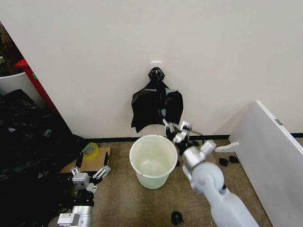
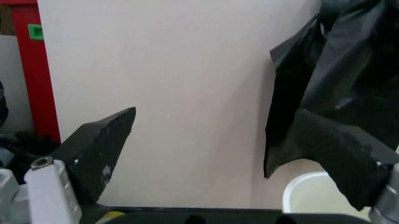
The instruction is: Place the garbage bag over the trash bin.
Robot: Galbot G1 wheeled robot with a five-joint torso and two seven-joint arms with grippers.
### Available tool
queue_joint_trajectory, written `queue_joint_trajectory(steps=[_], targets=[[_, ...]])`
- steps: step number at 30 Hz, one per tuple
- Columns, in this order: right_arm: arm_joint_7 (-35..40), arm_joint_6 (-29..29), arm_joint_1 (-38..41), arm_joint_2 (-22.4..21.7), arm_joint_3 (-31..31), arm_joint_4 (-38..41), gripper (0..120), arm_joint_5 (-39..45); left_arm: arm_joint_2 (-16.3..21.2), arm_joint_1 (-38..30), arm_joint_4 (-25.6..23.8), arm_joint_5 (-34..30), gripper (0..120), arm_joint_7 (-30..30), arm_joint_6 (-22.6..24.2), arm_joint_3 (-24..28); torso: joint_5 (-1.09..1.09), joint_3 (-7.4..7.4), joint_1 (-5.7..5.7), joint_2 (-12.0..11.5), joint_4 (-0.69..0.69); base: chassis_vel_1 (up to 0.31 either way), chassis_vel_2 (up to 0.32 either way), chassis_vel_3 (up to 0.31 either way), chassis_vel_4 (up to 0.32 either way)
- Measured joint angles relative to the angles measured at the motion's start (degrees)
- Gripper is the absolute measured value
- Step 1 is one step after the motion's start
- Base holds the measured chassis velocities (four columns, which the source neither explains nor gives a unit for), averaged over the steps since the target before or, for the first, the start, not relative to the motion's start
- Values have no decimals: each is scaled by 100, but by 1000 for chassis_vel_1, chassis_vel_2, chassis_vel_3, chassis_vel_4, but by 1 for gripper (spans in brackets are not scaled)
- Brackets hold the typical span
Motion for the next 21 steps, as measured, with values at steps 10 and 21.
queue_joint_trajectory(steps=[10, 21], targets=[[-381, 801, -1103, -26, -128, 73, 0, -1806, 105, -84, 44, -75, 100, -9, 10, 31, -1, 1, 0, 0, 2, 0, 0, 0, 0], [-672, 1449, -1855, -245, -192, 157, 0, -3086, 134, -181, 130, -134, 100, -16, 28, 89, -1, 1, 0, 0, 2, 0, 0, 0, 0]])
